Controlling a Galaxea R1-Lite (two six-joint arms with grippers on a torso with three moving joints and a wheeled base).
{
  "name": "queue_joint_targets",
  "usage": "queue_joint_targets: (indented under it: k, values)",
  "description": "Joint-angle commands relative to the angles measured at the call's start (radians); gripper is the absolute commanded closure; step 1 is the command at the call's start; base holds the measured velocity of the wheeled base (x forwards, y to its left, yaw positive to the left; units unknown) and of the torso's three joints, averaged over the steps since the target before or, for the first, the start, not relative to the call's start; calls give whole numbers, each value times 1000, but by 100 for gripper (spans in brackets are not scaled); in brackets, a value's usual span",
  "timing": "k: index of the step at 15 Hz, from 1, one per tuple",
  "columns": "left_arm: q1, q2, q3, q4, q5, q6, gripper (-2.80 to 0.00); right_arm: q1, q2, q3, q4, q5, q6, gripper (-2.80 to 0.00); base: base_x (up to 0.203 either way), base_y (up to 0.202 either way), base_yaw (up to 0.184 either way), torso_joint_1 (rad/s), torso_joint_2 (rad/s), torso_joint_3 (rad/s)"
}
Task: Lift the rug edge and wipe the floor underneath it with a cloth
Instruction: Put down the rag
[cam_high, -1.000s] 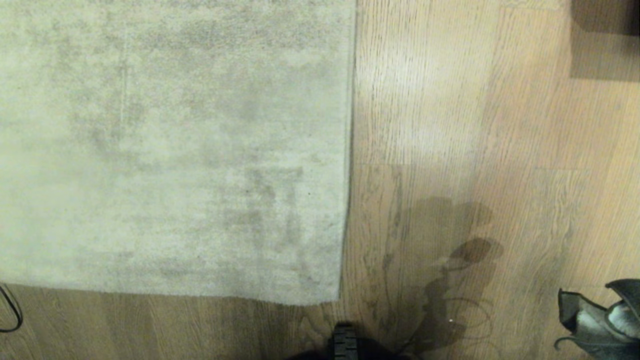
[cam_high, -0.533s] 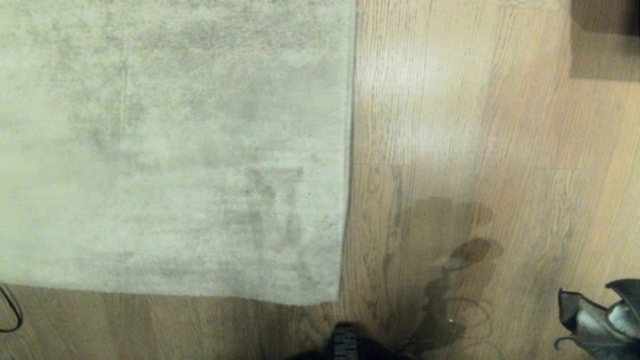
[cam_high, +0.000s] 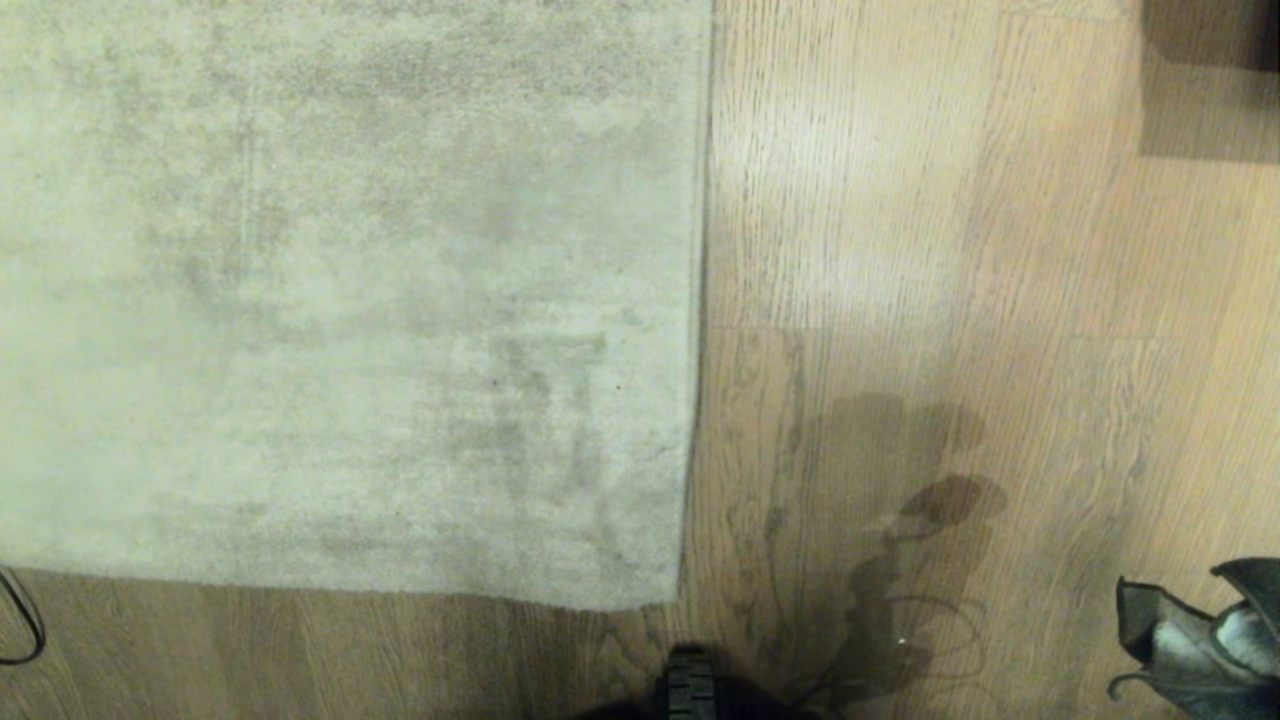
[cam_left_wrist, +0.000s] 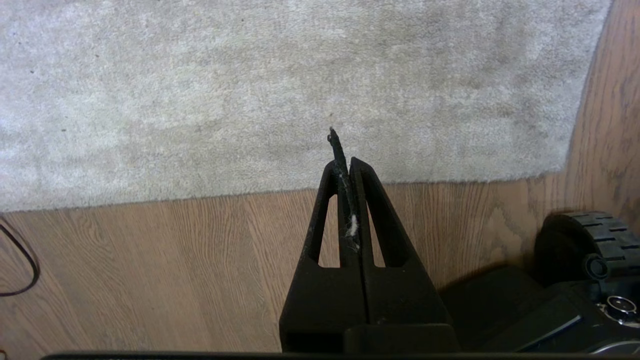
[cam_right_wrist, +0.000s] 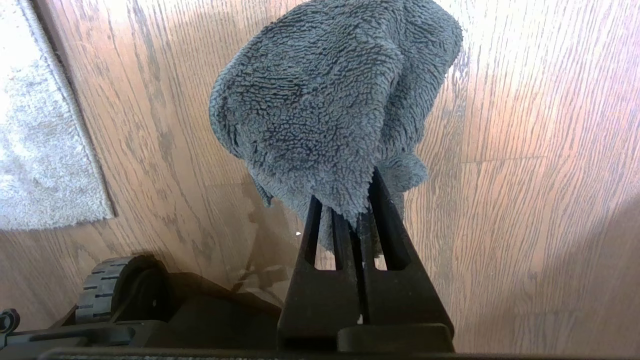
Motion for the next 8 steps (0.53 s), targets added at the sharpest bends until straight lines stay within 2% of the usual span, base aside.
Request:
queue_joint_targets:
  k: [1,8]
  values:
    - [1,1,0,-1,0,-1,0,1,2,0,-1,-1,1,0,0,0,0,0,0,0]
    - [1,1,0,-1,0,-5,0,0,2,0,0,-1,1,0,0,0,0,0,0,0]
